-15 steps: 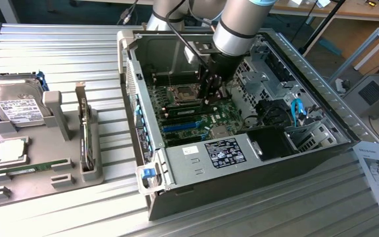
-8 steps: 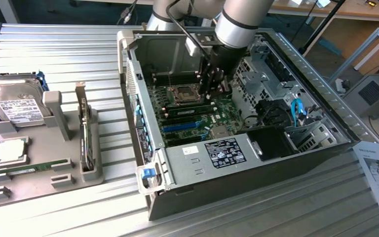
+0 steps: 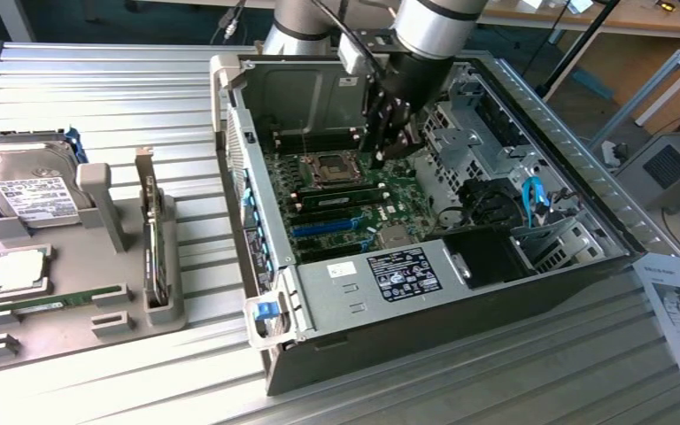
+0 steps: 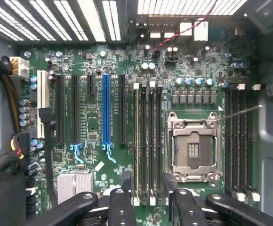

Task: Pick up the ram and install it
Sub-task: 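Insert the ram into the slot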

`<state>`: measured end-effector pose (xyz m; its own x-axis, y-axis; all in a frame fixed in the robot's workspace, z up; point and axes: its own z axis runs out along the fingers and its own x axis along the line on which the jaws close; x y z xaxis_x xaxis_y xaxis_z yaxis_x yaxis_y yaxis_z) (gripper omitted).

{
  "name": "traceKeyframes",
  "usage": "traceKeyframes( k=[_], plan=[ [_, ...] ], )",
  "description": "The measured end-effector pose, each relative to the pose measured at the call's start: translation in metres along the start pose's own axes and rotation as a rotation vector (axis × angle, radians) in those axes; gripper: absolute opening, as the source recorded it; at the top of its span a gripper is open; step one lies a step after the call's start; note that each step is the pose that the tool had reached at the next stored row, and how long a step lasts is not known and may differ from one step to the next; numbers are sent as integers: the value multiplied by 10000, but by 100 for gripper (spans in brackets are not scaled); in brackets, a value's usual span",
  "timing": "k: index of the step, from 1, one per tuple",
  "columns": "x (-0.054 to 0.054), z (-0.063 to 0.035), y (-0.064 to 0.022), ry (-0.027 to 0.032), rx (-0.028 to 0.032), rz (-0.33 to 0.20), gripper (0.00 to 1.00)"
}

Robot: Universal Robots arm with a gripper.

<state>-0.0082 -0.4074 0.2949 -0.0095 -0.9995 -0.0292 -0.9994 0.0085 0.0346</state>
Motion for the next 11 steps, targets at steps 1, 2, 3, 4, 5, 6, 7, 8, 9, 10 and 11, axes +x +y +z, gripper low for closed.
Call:
traceKeyframes(
  k=[1, 2, 3, 4, 5, 6, 7, 8, 9, 10, 11],
  plan=[
    [-7, -53, 2, 2, 0, 0, 38],
    [-12, -90, 3, 1, 2, 0, 38],
    [-15, -118, 4, 2, 2, 1, 38],
    [-18, -142, 5, 3, 2, 0, 38],
    [-22, -169, 6, 1, 3, 1, 38],
    [-25, -192, 7, 1, 4, 0, 38],
    [-28, -213, 8, 3, 5, 0, 38],
    [-31, -234, 8, 3, 6, 0, 38],
    [-34, -270, 10, 3, 8, 0, 38],
    [-38, -299, 11, 3, 11, 0, 38],
    [-40, -321, 11, 3, 14, 0, 38]
  ],
)
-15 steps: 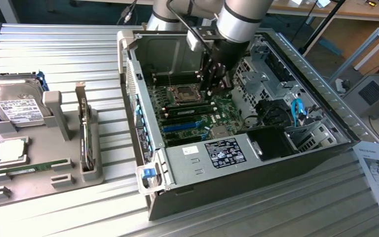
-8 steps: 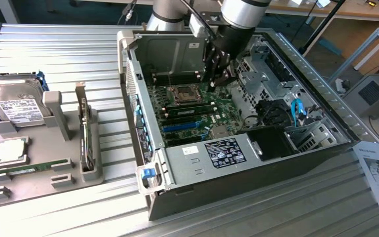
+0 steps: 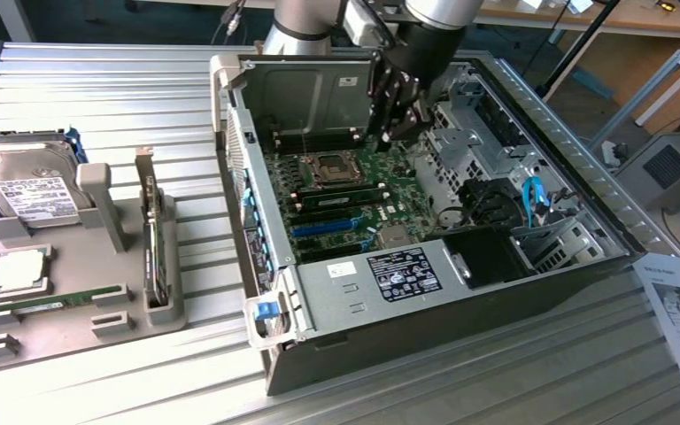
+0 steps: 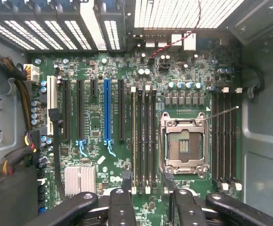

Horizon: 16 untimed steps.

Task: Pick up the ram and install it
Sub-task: 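Insert the ram into the slot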

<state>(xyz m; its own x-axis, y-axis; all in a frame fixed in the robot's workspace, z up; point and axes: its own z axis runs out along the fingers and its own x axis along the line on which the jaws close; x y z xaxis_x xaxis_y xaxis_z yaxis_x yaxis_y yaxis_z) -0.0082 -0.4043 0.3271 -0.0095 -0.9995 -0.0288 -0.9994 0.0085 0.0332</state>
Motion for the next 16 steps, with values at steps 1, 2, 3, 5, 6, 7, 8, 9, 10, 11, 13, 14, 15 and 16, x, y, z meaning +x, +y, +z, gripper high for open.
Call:
traceKeyframes(
  k=[1, 2, 3, 5, 6, 7, 8, 9, 10, 11, 13, 14, 15, 16],
  plan=[
    [-2, -18, 1, -1, 2, 0, 38],
    [-4, -38, 1, -1, 5, 0, 38],
    [-7, -55, 2, -2, 9, 0, 38],
    [-12, -91, 3, -1, 17, 0, 38],
    [-14, -113, 4, -1, 21, 0, 38],
    [-17, -133, 4, -1, 25, -1, 38],
    [-19, -150, 5, -1, 28, -1, 38],
    [-22, -169, 6, -1, 31, -1, 38],
    [-25, -189, 7, -2, 34, 0, 38],
    [-27, -206, 7, -1, 36, -1, 38],
    [-34, -253, 8, -1, 41, -1, 38],
    [-37, -272, 9, -2, 42, 0, 38],
    [-39, -288, 10, -2, 44, -1, 38],
    [-41, -306, 10, -1, 46, -1, 38]
  ],
)
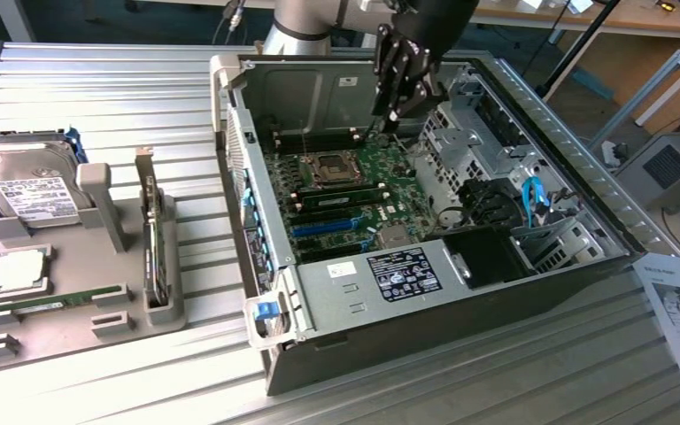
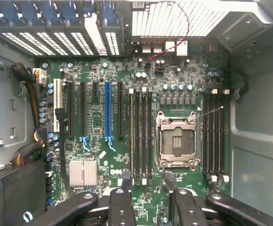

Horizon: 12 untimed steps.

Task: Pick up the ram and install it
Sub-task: 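Insert the ram into the slot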

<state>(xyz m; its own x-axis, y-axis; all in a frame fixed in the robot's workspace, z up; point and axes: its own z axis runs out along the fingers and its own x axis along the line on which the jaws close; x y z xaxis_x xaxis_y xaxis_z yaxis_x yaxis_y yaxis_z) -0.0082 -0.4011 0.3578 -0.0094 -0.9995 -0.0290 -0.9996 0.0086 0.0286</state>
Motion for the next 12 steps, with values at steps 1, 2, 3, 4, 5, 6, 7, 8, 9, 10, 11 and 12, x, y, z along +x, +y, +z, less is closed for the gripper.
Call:
traceKeyframes(
  k=[1, 2, 3, 4, 5, 6, 7, 8, 9, 10, 11, 12],
  plan=[
    [-4, -21, 1, 2, 2, 0, 38],
    [-6, -43, 1, 5, 2, 0, 38],
    [-8, -64, 2, 4, 3, 0, 38],
    [-9, -71, 2, 4, 3, 0, 38],
    [-9, -71, 2, 3, 3, 0, 38],
    [-9, -71, 2, 2, 4, 0, 38],
    [-9, -71, 2, 4, 3, 0, 38],
    [-9, -72, 2, 5, 3, 0, 38],
    [-9, -72, 2, 5, 3, 0, 38],
    [-9, -72, 2, 5, 3, 0, 38],
    [-9, -72, 2, 5, 3, 0, 38],
    [-9, -72, 2, 5, 3, 0, 38]
  ],
)
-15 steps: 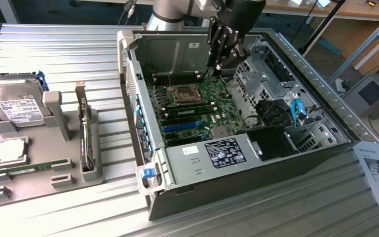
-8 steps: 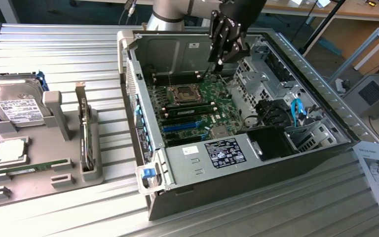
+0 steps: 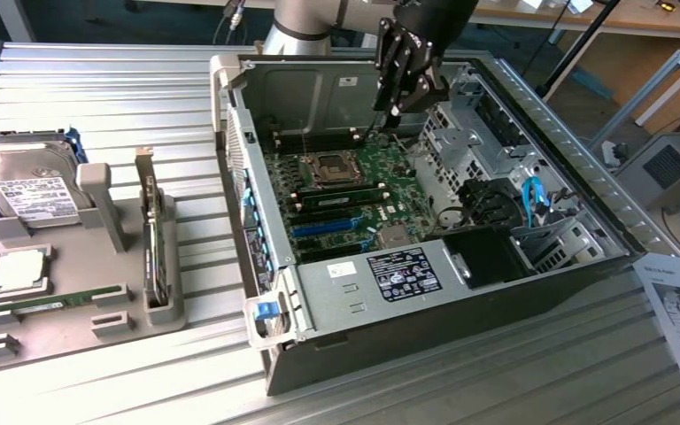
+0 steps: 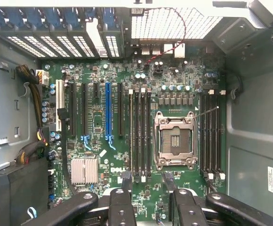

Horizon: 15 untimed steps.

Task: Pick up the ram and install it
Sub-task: 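Insert the ram into the slot, then press down the ram until it locks into place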

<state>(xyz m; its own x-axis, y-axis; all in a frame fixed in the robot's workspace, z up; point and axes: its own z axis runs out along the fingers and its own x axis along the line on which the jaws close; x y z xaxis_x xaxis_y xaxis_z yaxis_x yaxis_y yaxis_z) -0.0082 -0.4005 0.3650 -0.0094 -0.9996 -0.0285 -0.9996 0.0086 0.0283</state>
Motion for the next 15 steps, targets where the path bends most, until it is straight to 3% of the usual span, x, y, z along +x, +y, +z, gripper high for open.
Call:
traceKeyframes(
  k=[15],
  plan=[
    [0, 0, 0, 0, 0, 0, 38]
  ],
)
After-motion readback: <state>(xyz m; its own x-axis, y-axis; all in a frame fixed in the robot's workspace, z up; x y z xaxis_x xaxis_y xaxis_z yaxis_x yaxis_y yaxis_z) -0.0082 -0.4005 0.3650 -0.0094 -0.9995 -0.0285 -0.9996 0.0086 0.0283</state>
